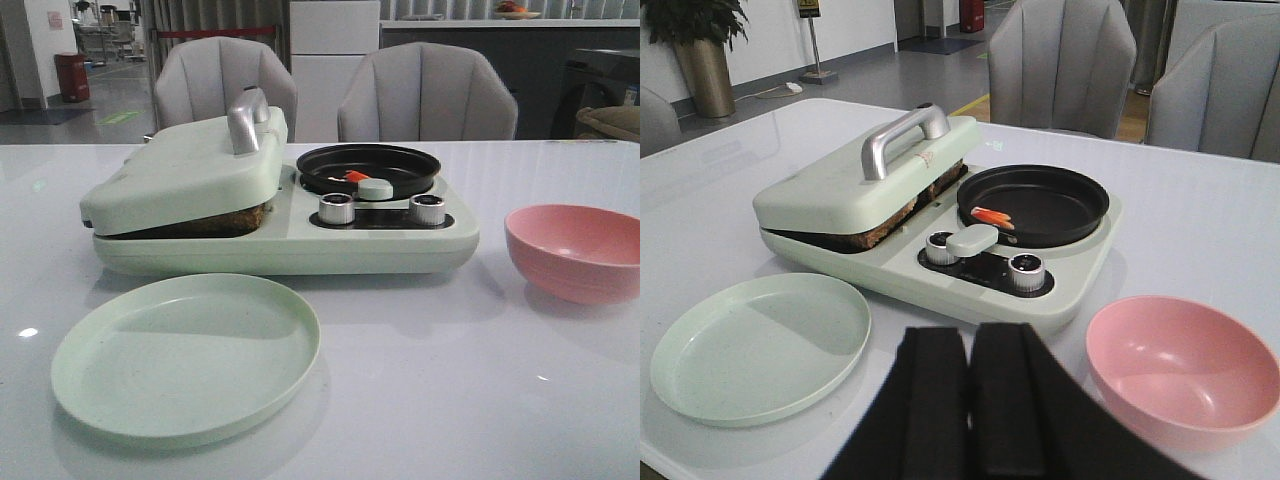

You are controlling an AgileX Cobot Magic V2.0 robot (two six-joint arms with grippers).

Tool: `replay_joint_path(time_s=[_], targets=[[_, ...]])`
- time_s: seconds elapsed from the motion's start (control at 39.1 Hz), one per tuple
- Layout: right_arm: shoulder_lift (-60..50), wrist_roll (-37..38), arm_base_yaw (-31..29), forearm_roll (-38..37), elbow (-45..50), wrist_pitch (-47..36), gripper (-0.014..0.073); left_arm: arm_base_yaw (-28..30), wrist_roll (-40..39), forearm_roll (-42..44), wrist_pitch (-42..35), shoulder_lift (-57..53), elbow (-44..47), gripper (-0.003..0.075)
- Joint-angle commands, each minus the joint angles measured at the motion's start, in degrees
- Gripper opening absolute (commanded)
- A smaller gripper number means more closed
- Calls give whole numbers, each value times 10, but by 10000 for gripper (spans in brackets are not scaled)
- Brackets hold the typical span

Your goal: Make breakfast with bread and shrimp

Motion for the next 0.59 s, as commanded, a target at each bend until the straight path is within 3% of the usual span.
replay_joint_path(time_s=[0.0,0.2,0.33,0.56], targets=[[5,-2,1,6,-16,-38,133,-4,-6,-13,-41,-9,-13,112],[5,-2,1,6,-16,-38,133,-4,-6,-9,-44,-9,-8,112],[5,-2,1,6,-16,-38,133,13,-20,49,-94,-9,6,112],[5,-2,1,6,-16,-38,133,85,-196,220,-239,-9,88,112]])
